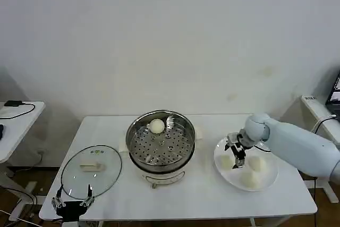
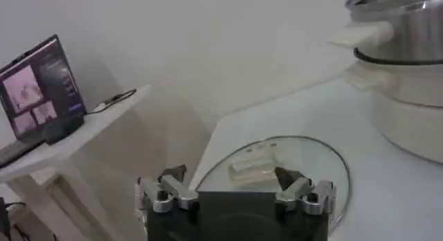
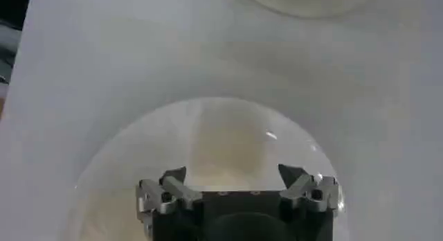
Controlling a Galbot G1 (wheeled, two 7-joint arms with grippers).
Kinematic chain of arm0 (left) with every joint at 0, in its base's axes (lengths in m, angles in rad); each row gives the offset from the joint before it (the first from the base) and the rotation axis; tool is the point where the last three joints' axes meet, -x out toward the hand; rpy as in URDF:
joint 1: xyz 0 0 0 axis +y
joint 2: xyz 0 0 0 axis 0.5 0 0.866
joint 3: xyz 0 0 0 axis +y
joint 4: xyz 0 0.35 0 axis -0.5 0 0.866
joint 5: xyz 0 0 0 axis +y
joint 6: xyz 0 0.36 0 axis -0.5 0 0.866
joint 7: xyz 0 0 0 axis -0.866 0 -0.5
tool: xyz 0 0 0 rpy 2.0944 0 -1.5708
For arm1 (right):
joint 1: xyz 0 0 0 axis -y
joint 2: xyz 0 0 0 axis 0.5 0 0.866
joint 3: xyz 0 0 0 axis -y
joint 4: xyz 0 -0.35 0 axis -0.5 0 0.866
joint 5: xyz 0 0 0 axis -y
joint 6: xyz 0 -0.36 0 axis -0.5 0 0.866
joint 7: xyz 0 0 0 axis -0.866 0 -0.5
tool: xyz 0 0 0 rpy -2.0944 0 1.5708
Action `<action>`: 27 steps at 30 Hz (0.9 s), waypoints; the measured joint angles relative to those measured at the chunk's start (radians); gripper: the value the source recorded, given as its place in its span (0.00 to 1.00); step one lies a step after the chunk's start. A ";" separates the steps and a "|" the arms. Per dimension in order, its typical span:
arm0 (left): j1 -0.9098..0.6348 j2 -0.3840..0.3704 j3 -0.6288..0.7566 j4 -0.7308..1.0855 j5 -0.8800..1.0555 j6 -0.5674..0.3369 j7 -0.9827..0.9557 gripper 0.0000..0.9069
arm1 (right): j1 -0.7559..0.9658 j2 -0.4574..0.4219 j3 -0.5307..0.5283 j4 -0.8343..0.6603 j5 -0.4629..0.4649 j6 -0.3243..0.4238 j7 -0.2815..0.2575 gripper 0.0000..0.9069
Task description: Take steamed baozi put them in steamer then cover it.
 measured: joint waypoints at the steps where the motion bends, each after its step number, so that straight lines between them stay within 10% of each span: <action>1: 0.000 0.000 0.000 0.000 0.000 0.000 0.000 1.00 | -0.003 0.003 0.002 -0.004 -0.002 -0.002 0.000 1.00; 13: 0.000 -0.003 0.003 -0.002 -0.001 0.000 -0.001 1.00 | -0.027 0.017 0.023 -0.025 -0.005 -0.015 -0.002 0.69; 27: -0.010 0.001 0.018 -0.003 0.000 0.002 -0.005 1.00 | 0.064 -0.032 0.006 0.026 0.045 -0.034 -0.001 0.67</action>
